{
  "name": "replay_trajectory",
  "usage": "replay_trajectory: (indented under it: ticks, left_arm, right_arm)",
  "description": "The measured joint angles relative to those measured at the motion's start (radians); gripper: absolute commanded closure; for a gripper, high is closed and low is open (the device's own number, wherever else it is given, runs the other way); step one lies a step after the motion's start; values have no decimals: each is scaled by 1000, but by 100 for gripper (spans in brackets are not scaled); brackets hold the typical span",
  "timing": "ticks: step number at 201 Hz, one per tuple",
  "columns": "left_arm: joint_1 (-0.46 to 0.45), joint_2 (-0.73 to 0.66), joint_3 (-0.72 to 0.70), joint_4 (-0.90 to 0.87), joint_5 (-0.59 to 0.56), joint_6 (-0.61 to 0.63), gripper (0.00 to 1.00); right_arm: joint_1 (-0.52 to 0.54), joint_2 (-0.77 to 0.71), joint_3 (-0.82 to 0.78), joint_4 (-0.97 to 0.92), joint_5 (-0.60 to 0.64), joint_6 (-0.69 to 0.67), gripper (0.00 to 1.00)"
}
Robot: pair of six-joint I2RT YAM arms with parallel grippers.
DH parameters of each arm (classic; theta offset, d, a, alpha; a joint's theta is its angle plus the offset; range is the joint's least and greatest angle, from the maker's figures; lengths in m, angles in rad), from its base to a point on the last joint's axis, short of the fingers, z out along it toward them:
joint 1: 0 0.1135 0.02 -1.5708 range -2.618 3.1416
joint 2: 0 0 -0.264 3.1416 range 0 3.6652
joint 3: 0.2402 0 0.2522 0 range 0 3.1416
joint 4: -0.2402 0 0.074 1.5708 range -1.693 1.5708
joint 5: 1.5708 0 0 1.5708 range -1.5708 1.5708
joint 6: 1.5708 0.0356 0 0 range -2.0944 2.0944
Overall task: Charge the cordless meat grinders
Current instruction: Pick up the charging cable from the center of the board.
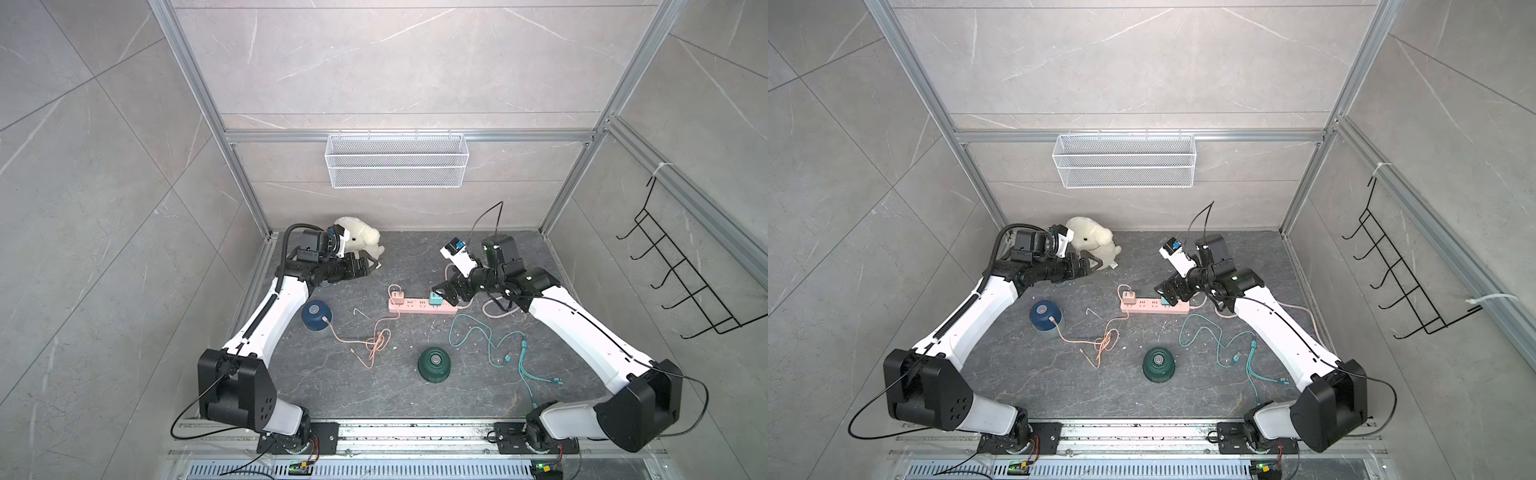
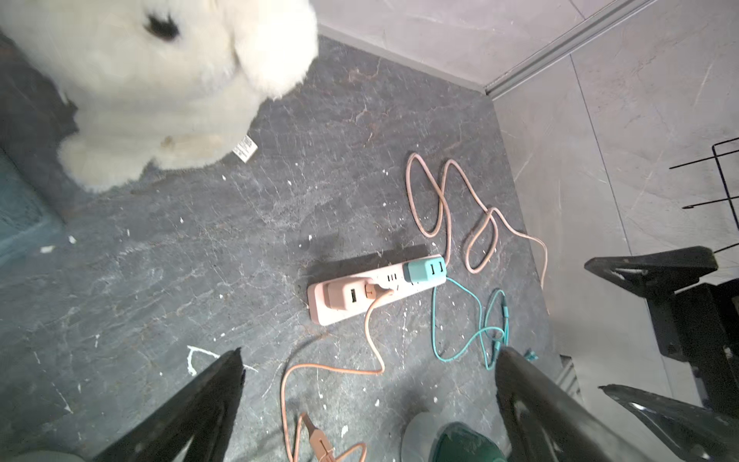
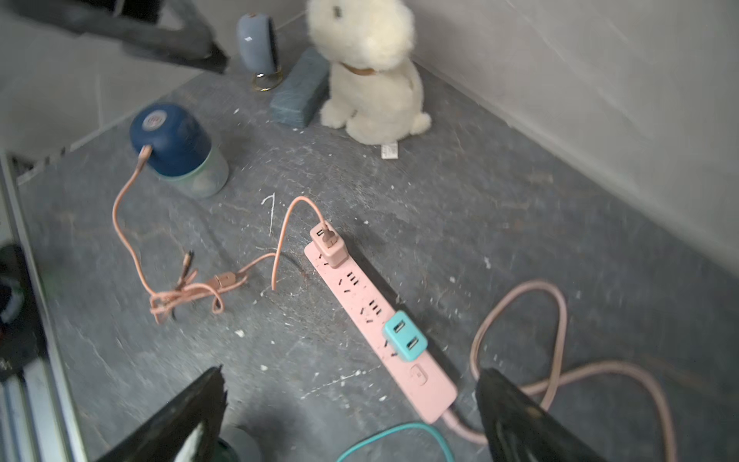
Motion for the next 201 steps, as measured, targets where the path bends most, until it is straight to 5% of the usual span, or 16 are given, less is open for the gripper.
replay_trajectory:
  ticks: [44,87,151,190,201]
  left_arm:
    - [-64,-44,-40,118,-103,11,0]
    - [-134,-23,-28,171,-232,53,0]
    - [-143,41,-24,281,-172,-23,1]
    - [-140,109,15,288,-122,-82,5]
    - [-143,111,16,281,-125,-77,5]
  right_arm:
    - [120,-66,-25,-133,438,303,0]
    - [153,-166,-40,-369,719,572,0]
    - [182,-476,-393,-386,712,885,0]
    - [182,-461,-540,-372,706,1059,33]
    - [182,-419,-584,-352,700,1109,34]
